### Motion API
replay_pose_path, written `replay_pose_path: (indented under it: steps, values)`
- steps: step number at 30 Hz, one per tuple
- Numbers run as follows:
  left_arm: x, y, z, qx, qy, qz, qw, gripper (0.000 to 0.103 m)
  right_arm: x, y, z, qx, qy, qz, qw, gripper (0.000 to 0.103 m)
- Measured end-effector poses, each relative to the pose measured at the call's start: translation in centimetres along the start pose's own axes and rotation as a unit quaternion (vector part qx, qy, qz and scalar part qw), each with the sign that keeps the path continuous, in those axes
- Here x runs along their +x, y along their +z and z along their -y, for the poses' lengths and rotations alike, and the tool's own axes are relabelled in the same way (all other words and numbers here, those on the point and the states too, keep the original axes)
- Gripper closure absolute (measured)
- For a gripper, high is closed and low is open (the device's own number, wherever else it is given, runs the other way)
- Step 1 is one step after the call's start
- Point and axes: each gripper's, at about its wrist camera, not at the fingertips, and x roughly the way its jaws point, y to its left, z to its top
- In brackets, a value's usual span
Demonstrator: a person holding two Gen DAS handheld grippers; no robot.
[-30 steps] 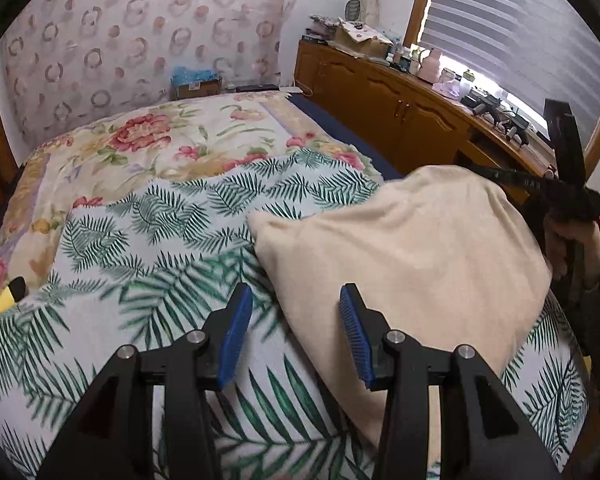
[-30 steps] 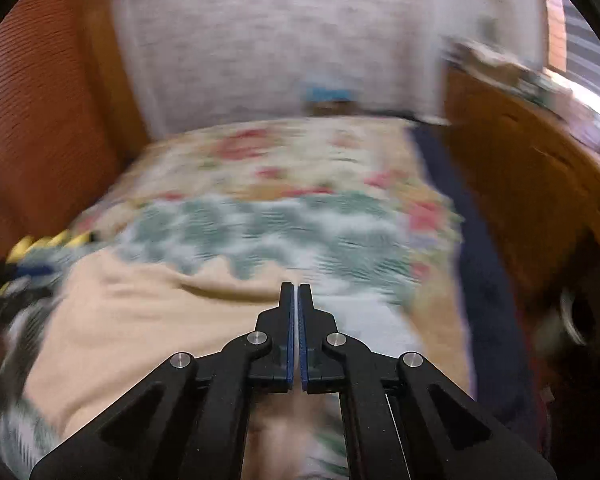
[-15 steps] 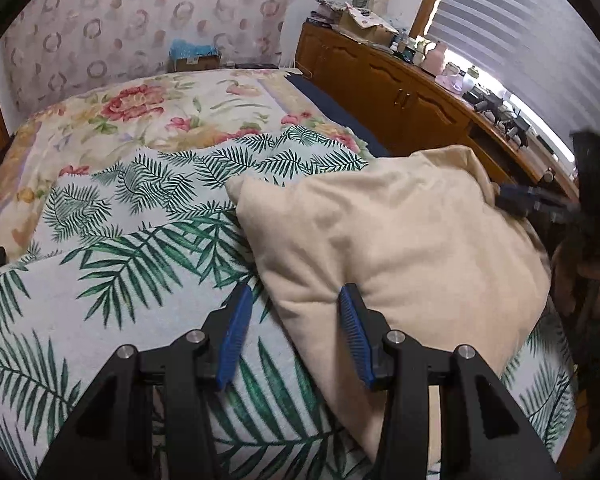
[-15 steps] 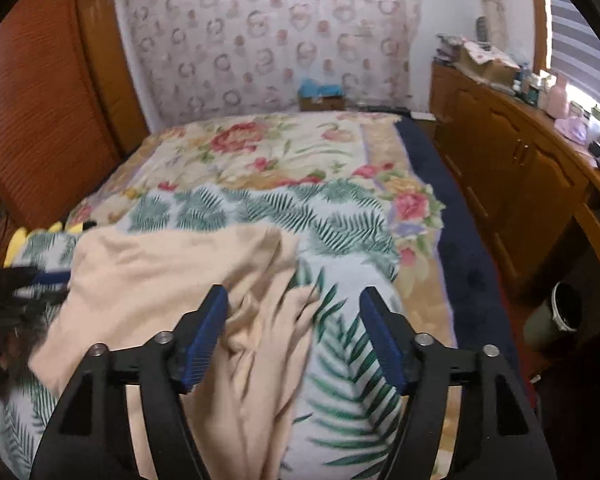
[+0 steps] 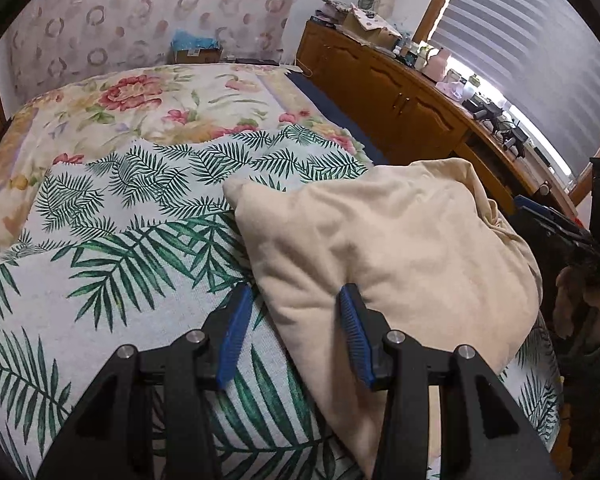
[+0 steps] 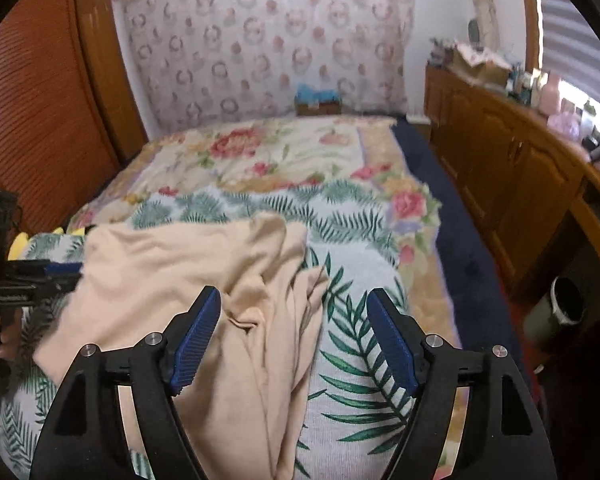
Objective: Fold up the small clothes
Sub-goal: 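Grasp the folded shirt with both grippers and lift it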
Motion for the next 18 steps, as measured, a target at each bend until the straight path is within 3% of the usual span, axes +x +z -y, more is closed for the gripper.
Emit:
replay_pose_path:
  steps: [9,11,12,14,18]
  values:
    - [0.2,0.1,0.0,0.003,0.003,0.001,1.0000,0.059,3.8,-1.5,-0.3,0.003,0.033,-0.061,0.998,0.020]
    - [0.2,0.0,-0.2,-0.003,-0.008,0.003,1.0000,0.061,4.6,-1.6,-0.1,0.015,0.048,-0.069,0.996,0.020]
    - [0.2,0.0,-0.2,-0.007,-0.013,0.002,0.9999,0.067,4.8,-1.6,0.0,0.019,0.052,-0.070,0.996,0.020]
    - [0.3,-0.1,-0.5,-0.022,-0.046,-0.005,0.9987,0.074,4.8,-1.4,-0.2,0.020,0.067,-0.068,0.995,0.037]
    - [0.3,-0.2,0.0,-0.011,-0.059,0.003,0.9982,0.096,4.7,-1.5,-1.1,0.008,0.077,-0.066,0.995,0.065]
